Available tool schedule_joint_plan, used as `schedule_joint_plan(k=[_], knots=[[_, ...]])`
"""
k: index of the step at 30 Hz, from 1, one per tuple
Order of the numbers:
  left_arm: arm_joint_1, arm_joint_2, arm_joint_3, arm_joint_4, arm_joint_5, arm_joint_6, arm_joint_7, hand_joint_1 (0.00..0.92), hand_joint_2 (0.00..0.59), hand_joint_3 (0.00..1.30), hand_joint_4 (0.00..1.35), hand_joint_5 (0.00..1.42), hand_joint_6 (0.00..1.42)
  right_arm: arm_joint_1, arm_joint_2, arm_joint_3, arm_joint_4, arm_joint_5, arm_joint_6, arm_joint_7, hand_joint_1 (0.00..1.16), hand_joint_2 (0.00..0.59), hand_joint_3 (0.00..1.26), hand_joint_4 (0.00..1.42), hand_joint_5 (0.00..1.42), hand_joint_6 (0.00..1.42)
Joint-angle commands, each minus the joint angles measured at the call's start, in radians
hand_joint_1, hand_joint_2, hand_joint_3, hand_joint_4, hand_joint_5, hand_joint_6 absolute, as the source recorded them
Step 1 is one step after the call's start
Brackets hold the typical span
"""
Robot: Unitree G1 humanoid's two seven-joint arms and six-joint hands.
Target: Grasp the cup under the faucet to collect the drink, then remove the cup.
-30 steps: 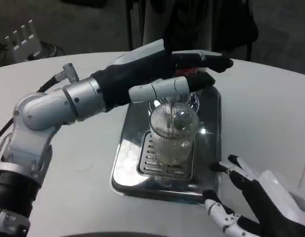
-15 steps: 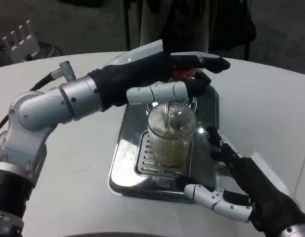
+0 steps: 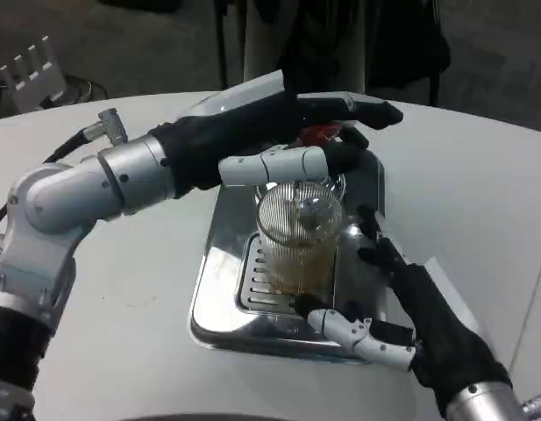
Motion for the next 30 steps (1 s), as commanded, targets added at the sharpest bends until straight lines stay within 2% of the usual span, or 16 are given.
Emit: schedule_joint_plan(k=[1, 5, 8, 18, 30], knots=[[0.044, 0.016, -0.022, -0.006, 0.027, 0.019, -0.028, 0.0, 0.117, 0.2, 0.14, 0.24, 0.31, -0.042, 0.017, -0.003, 0.059, 0.032, -0.033, -0.067, 0.7, 0.217, 0.0, 0.03, 0.11, 0.11], [0.046, 0.019, -0.021, -0.016, 0.025, 0.023, -0.026, 0.0, 0.117, 0.2, 0.14, 0.24, 0.31, -0.083, 0.019, 0.018, 0.11, 0.015, -0.043, -0.124, 0.7, 0.215, 0.0, 0.05, 0.14, 0.12], [0.046, 0.021, -0.019, -0.022, 0.024, 0.028, -0.025, 0.0, 0.118, 0.21, 0.14, 0.24, 0.31, -0.108, 0.035, 0.012, 0.157, 0.053, -0.048, -0.145, 0.71, 0.203, 0.0, 0.07, 0.16, 0.14], [0.051, 0.039, -0.015, -0.04, 0.023, 0.04, -0.027, 0.0, 0.118, 0.21, 0.14, 0.24, 0.31, -0.213, 0.035, 0.014, 0.299, 0.086, -0.079, -0.193, 0.72, 0.2, 0.0, 0.09, 0.17, 0.15], [0.048, 0.05, -0.013, -0.043, 0.021, 0.047, -0.031, 0.0, 0.119, 0.21, 0.15, 0.24, 0.31, -0.28, 0.043, 0.009, 0.435, 0.123, -0.135, -0.236, 0.72, 0.2, 0.0, 0.08, 0.16, 0.15]])
